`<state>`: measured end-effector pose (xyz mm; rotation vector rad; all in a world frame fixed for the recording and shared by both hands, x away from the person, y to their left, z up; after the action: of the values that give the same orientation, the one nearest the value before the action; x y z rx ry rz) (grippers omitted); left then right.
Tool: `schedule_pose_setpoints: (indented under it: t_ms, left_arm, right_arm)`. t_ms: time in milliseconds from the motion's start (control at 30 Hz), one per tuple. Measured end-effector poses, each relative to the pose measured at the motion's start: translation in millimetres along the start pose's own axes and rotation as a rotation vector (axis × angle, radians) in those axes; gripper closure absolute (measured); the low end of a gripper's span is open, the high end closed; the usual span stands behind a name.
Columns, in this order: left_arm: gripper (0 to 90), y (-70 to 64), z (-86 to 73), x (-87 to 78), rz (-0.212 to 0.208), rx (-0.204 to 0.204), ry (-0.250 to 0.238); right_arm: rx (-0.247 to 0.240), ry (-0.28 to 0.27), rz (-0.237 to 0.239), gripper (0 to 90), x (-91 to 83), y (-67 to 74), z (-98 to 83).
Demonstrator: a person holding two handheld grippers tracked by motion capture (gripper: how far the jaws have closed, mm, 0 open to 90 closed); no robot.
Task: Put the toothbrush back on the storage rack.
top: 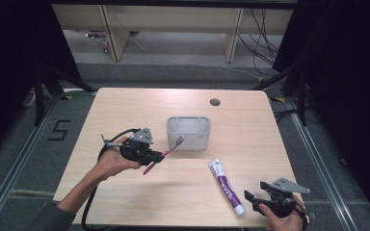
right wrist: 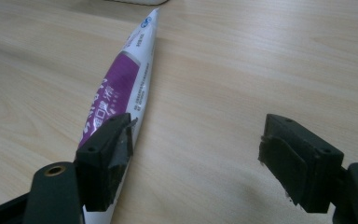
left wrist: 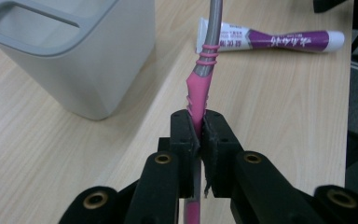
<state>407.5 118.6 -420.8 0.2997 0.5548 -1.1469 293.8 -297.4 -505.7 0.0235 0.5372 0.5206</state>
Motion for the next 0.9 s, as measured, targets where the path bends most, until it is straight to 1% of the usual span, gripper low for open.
schedule_pose_setpoints:
  t_ms: [33, 67, 100, 133, 167, 200, 233, 267, 300, 333, 367, 400, 433, 467, 500, 533, 567, 600, 633, 667, 700, 733, 767, 800, 833, 867, 900]
  left_arm:
    - [82.7, 1.7, 0.9, -0.5, 0.024, -0.014, -0.026]
    - [82.7, 2.9, 1.3, -0.8, 0.029, -0.020, -0.037]
    - [82.7, 4.7, 2.0, -1.0, 0.039, -0.031, -0.061]
    - [82.7, 5.4, 2.5, -1.8, 0.049, -0.035, -0.065]
    - [82.7, 6.5, 3.4, -2.3, 0.052, -0.045, -0.081]
    - [82.6, 8.0, 4.9, -3.4, 0.063, -0.052, -0.103]
    - [82.7, 8.8, 5.8, -4.0, 0.059, -0.062, -0.115]
    - [82.7, 9.2, 6.8, -4.7, 0.071, -0.066, -0.133]
    - [82.7, 8.9, 7.8, -4.9, 0.078, -0.069, -0.145]
    - [82.7, 9.0, 8.9, -5.2, 0.081, -0.067, -0.160]
    - [82.7, 8.8, 10.2, -6.1, 0.093, -0.073, -0.176]
    - [82.7, 9.2, 11.6, -6.8, 0.098, -0.077, -0.194]
    - [82.6, 10.0, 13.1, -7.7, 0.102, -0.083, -0.212]
    - [82.6, 10.5, 14.4, -8.1, 0.106, -0.094, -0.230]
    - [82.6, 10.6, 15.6, -8.5, 0.114, -0.099, -0.238]
    - [82.7, 9.5, 16.5, -8.3, 0.127, -0.103, -0.251]
    - [82.7, 8.9, 17.8, -8.0, 0.119, -0.109, -0.259]
    - [82.7, 8.1, 19.4, -8.3, 0.140, -0.107, -0.271]
    - [82.6, 8.0, 21.1, -8.4, 0.143, -0.110, -0.284]
    - [82.7, 8.1, 22.9, -8.7, 0.150, -0.117, -0.287]
    - [82.6, 8.7, 24.7, -8.1, 0.155, -0.120, -0.307]
    - [82.7, 9.4, 26.5, -8.3, 0.161, -0.122, -0.307]
    - [82.7, 10.0, 28.3, -7.8, 0.168, -0.127, -0.317]
    - [82.6, 10.7, 30.0, -7.5, 0.175, -0.130, -0.321]
    - [82.7, 11.4, 31.7, -6.8, 0.180, -0.134, -0.330]
    - [82.7, 12.4, 33.3, -6.8, 0.189, -0.132, -0.335]
    - [82.7, 13.1, 34.9, -6.5, 0.205, -0.132, -0.343]
  right_arm:
    - [-0.011, -0.001, -0.007, 25.8, -0.4, -0.5, 0.1]
    - [0.000, -0.010, 0.012, 25.8, 1.2, 0.1, -0.3]
    - [-0.001, 0.011, 0.001, 25.8, -0.1, 0.3, -0.2]
    - [0.002, 0.009, -0.015, 25.8, -0.4, 0.5, -0.3]
    - [0.011, 0.015, -0.013, 25.8, -1.0, 1.1, -0.2]
    - [0.006, 0.017, -0.007, 25.8, -0.8, 0.7, -0.2]
    - [0.012, 0.017, -0.010, 25.8, -1.0, 1.1, -0.2]
    - [0.033, 0.019, -0.017, 25.8, -1.2, 2.8, -0.5]
    - [0.032, 0.002, 0.001, 25.8, 0.9, 2.6, -0.8]
    - [-0.028, 0.010, -0.022, 25.8, -0.9, -1.5, 0.2]
    - [-0.007, 0.008, -0.005, 25.8, -0.3, 0.0, -0.2]
    - [-0.006, 0.010, -0.005, 25.8, -0.5, 0.1, -0.1]
    - [-0.007, -0.009, 0.007, 25.8, 1.4, -0.2, -0.3]
    - [-0.007, 0.015, -0.001, 25.8, -0.8, -0.3, 0.1]
    - [0.003, -0.002, 0.007, 25.8, 1.0, 0.1, -0.6]
    - [-0.007, 0.012, -0.004, 25.8, -0.1, -0.3, -0.5]
    - [-0.006, 0.012, -0.003, 25.8, -0.1, -0.1, -0.4]
    - [-0.013, 0.004, -0.013, 25.8, -0.2, -0.2, -0.1]
    - [0.029, -0.002, 0.004, 25.8, 1.3, 2.6, -0.7]
    - [0.035, 0.005, 0.003, 25.7, 1.2, 3.0, -0.8]
    - [0.030, 0.023, -0.011, 25.7, -0.8, 2.8, -0.5]
    - [-0.008, 0.013, -0.021, 25.8, -1.2, 0.3, 0.0]
    - [0.011, 0.018, 0.001, 25.8, -1.2, 1.0, 0.1]
    - [0.002, 0.002, 0.007, 25.8, 0.4, 0.1, -0.1]
    - [-0.022, 0.008, -0.018, 25.8, -1.6, -1.6, 0.6]
    - [-0.006, 0.011, -0.004, 25.8, -0.7, -0.8, 0.1]
    - [0.002, 0.014, 0.000, 25.8, -0.9, -0.1, 0.1]
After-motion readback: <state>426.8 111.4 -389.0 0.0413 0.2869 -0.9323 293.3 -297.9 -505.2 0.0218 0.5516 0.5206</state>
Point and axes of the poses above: each handheld gripper's, and its own axes: x roughly forward along the jaws, z roughly out of its top, y roughly to its left, the point moved 2 cm from there along x, roughly forward along the jaws, and after that the axes turned 9 degrees about -y, right-handed, at the moved point
